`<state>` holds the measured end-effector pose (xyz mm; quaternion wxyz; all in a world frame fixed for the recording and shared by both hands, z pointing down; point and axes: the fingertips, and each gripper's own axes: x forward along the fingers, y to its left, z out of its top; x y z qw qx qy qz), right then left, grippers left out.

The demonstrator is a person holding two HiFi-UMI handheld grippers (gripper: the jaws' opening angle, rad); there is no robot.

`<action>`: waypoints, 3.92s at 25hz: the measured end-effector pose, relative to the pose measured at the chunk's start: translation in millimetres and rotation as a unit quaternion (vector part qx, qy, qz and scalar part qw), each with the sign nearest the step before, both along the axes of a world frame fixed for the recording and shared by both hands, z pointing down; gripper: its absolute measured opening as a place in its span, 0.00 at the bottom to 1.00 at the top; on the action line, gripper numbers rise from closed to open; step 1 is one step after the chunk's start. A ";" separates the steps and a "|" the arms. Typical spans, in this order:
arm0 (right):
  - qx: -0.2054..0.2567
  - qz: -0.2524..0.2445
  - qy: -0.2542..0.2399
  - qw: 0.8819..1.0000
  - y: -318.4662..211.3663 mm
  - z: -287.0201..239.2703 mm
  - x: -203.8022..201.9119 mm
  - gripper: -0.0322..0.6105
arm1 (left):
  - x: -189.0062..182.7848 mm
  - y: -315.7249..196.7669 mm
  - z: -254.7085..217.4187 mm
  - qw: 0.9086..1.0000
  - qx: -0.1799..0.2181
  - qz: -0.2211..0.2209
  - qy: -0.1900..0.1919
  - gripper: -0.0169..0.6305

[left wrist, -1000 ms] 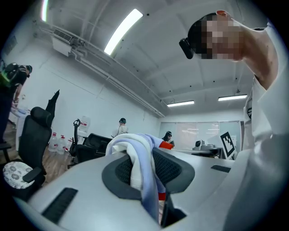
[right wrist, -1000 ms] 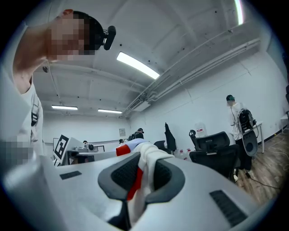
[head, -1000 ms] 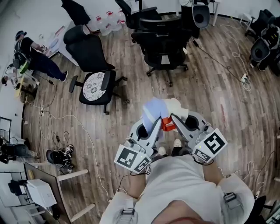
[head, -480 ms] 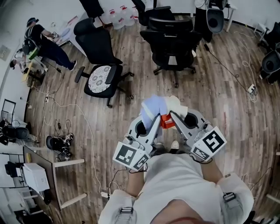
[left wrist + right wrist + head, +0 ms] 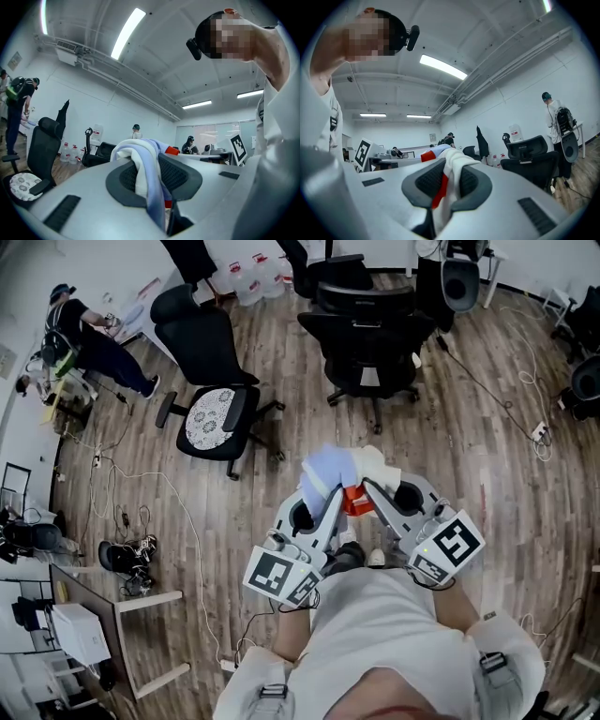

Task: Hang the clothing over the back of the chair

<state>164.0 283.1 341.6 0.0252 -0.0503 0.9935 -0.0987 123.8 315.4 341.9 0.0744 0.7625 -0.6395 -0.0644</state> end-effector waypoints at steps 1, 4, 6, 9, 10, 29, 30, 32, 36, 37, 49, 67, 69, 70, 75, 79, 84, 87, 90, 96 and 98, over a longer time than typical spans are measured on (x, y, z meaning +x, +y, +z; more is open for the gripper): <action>0.000 0.001 0.001 1.000 -4.0 0.0 -5.8 0.12 | -6.0 -4.2 0.2 1.000 0.001 0.002 0.003 0.16; 0.001 0.007 0.004 1.000 -16.6 -0.5 -22.5 0.12 | -23.4 -17.5 -0.2 1.000 0.004 0.011 0.006 0.16; 0.001 0.012 0.004 1.000 -25.6 -1.3 -34.7 0.12 | -36.0 -27.0 -0.7 1.000 0.005 0.016 0.006 0.16; 0.000 0.019 0.008 1.000 -39.4 -0.2 -55.5 0.12 | -56.9 -41.3 0.4 1.000 0.003 0.021 0.008 0.16; -0.001 0.021 0.008 1.000 -43.6 0.6 -62.3 0.12 | -63.9 -45.8 1.2 1.000 0.002 0.024 0.009 0.16; -0.023 0.027 0.010 0.999 -123.1 7.7 -138.9 0.12 | -141.5 -126.1 9.2 0.999 -0.011 0.036 0.026 0.16; -0.024 0.026 0.011 0.999 -130.5 8.5 -140.4 0.12 | -142.9 -133.4 10.2 0.999 -0.012 0.035 0.027 0.16; -0.026 0.023 0.010 0.999 -145.5 9.9 -142.9 0.12 | -145.3 -148.3 11.7 0.999 -0.014 0.033 0.026 0.16; -0.032 0.016 0.006 0.999 -173.8 10.0 -147.4 0.12 | -149.7 -178.1 11.1 0.999 -0.018 0.031 0.017 0.16; -0.033 0.014 0.006 0.999 -181.1 9.7 -147.8 0.12 | -150.1 -185.6 10.9 0.999 -0.020 0.030 0.016 0.16; -0.038 -0.017 -0.006 0.999 -248.0 3.2 -146.1 0.12 | -146.7 -249.6 3.7 1.000 -0.024 0.000 0.003 0.16; -0.038 -0.025 0.007 0.999 -289.8 10.8 -212.2 0.12 | -212.2 -291.8 13.4 1.000 -0.021 -0.010 0.012 0.16; -0.036 -0.022 0.010 0.999 -294.7 11.4 -224.9 0.12 | -224.8 -296.8 14.2 1.000 -0.020 -0.007 0.014 0.16; -0.036 -0.021 0.011 0.999 -296.9 11.5 -231.9 0.12 | -231.9 -299.2 14.5 1.000 -0.020 -0.006 0.016 0.16; -0.038 -0.009 0.018 0.999 -309.9 14.6 -265.0 0.12 | -265.2 -313.3 17.6 1.000 -0.023 0.002 0.018 0.16; -0.041 0.001 0.026 0.999 -319.7 19.3 -288.3 0.12 | -288.7 -323.9 22.7 0.999 -0.025 0.009 0.023 0.16; -0.043 0.017 0.036 0.998 -327.7 21.8 -310.9 0.12 | -312.3 -334.0 25.4 0.999 -0.028 0.025 0.028 0.16; -0.045 0.026 0.042 0.998 -333.7 21.0 -320.6 0.12 | -322.1 -340.4 25.3 0.999 -0.030 0.031 0.033 0.16; -0.045 0.032 0.048 0.997 -339.2 18.2 -328.9 0.12 | -330.6 -346.6 23.4 0.998 -0.031 0.036 0.039 0.16; -0.046 0.035 0.049 0.997 -351.6 16.4 -337.1 0.12 | -338.9 -359.0 21.5 0.998 -0.029 0.039 0.041 0.16; -0.047 0.032 0.048 0.997 -357.6 17.5 -338.7 0.12 | -340.4 -365.0 22.6 0.998 -0.030 0.036 0.040 0.16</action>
